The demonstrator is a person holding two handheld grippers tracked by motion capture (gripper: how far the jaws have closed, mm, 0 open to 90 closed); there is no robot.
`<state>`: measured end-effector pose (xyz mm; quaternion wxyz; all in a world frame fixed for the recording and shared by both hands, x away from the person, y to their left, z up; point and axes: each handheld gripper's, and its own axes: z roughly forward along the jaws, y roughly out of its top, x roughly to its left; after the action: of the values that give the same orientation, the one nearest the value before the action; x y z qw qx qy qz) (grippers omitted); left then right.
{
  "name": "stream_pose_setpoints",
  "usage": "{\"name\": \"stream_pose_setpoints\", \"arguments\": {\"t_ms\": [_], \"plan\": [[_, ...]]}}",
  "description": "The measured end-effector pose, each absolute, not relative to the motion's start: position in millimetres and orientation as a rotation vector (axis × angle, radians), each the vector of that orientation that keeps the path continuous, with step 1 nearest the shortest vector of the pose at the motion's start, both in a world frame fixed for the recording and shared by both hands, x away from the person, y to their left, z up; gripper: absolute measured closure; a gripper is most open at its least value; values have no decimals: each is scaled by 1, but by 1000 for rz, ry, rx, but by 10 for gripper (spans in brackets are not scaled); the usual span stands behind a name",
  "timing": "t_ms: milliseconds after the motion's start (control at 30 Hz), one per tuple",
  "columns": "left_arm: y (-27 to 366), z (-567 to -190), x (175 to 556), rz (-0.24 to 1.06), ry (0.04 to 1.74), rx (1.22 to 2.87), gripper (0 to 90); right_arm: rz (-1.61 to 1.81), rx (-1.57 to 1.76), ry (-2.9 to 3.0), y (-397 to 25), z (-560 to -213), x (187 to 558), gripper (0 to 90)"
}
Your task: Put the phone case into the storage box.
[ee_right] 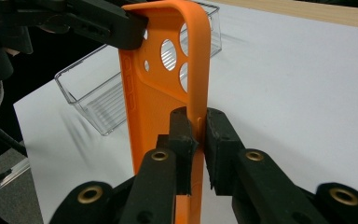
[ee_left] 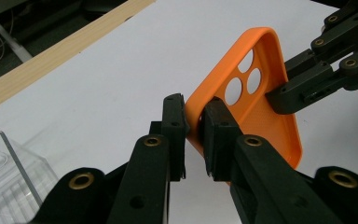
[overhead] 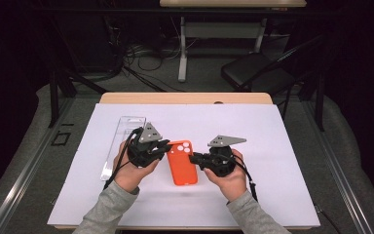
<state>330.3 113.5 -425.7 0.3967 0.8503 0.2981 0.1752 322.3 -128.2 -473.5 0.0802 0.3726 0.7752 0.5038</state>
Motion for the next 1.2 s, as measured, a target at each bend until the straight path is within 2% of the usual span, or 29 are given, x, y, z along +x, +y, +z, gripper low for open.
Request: {"name": "stream_pose_setpoints", "arguments": {"t_ms": [433,700,733,1200], "plan": [[115,-427,332,444,762,2158,808,1520,1122,2322,-128,-474,323,771],[117,-428,334,453,774,2158,807,1535,1123,2322,-128,-474,324,705],[118,-427,335,457,777,2156,807,1533,1117,2319,-129,-473,324,675],[126,-426,338,464,795,2148,807,1519,1141,2305,-133,-473,329,587]]}}
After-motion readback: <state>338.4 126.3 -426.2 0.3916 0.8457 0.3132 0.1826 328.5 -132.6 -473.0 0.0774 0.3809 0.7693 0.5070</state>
